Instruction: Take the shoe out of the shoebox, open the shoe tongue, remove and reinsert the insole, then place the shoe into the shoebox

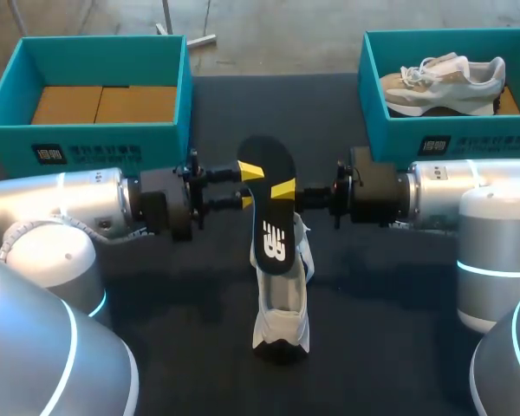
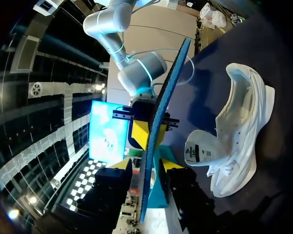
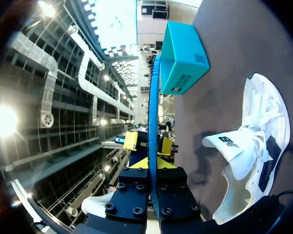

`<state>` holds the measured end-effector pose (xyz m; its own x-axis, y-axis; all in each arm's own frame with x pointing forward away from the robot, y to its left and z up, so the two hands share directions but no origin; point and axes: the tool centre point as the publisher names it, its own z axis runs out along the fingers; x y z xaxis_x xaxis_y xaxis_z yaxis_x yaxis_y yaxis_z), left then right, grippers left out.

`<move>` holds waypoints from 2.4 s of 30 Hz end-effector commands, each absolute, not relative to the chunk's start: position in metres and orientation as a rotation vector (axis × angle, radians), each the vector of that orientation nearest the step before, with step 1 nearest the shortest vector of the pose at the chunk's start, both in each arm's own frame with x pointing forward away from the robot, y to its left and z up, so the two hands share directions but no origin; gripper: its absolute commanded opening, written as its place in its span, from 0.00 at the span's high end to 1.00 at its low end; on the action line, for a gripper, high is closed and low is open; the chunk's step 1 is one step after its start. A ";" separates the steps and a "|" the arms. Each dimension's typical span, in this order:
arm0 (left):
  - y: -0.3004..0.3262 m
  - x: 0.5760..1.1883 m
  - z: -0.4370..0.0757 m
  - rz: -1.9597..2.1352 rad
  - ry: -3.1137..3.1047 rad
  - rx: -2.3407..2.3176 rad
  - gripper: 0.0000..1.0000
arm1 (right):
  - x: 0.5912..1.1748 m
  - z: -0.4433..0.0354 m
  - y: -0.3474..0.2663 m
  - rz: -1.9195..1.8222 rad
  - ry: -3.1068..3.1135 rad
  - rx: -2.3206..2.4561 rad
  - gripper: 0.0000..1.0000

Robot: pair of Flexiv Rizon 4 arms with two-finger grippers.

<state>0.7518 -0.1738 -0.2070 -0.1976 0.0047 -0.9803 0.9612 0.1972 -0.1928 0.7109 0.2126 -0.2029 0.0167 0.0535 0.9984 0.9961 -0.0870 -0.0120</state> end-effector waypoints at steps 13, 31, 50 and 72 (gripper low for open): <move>-0.179 0.763 -0.212 -1.174 1.459 1.014 0.72 | 0.710 -0.203 0.215 -1.237 -1.196 -1.324 1.00; -0.188 0.771 -0.213 -1.189 1.447 1.037 0.79 | 0.710 -0.203 0.215 -1.237 -1.196 -1.324 1.00; -0.191 0.770 -0.214 -1.197 1.440 1.048 1.00 | 0.711 -0.202 0.214 -1.225 -1.213 -1.321 0.00; -0.162 0.721 -0.207 -1.210 1.454 1.167 1.00 | 0.684 -0.204 0.145 -1.277 -1.603 -1.120 0.00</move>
